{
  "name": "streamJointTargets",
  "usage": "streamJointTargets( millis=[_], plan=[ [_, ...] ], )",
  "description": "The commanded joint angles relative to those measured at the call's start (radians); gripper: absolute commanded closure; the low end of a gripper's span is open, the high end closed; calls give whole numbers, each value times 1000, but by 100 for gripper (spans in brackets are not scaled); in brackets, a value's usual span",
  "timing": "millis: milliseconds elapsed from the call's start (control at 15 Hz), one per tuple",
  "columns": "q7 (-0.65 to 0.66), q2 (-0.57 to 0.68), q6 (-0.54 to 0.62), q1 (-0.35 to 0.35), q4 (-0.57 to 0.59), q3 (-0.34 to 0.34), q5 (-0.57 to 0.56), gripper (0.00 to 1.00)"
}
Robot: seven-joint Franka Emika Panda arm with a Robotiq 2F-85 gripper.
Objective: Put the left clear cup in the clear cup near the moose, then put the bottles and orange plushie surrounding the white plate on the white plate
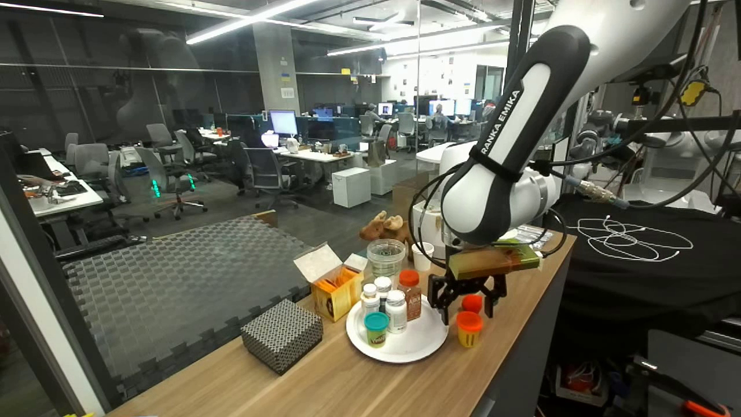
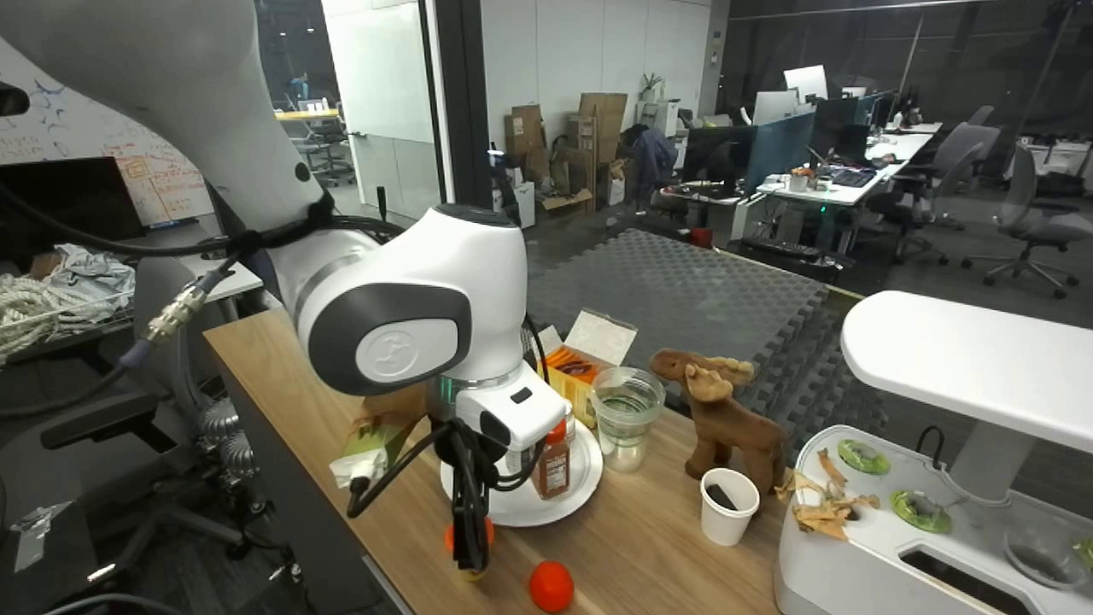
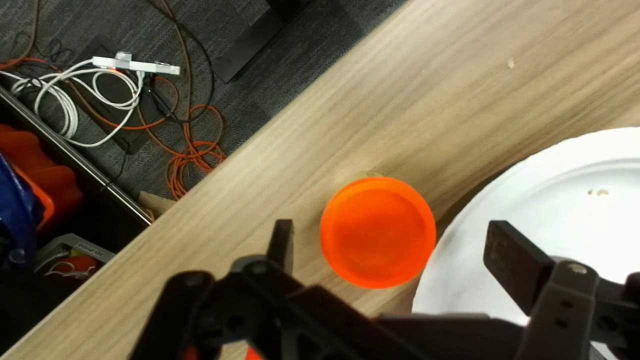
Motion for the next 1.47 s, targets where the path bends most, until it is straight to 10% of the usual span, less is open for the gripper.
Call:
streamJointTargets(
  millis=[0,400,1400],
  plan=[
    [-33,21,19,-12,20,10,40,24],
    [-56,33,32,-26,8,21,72,69],
    [62,-108,-72,110,48,-20,-91,72]
  ],
)
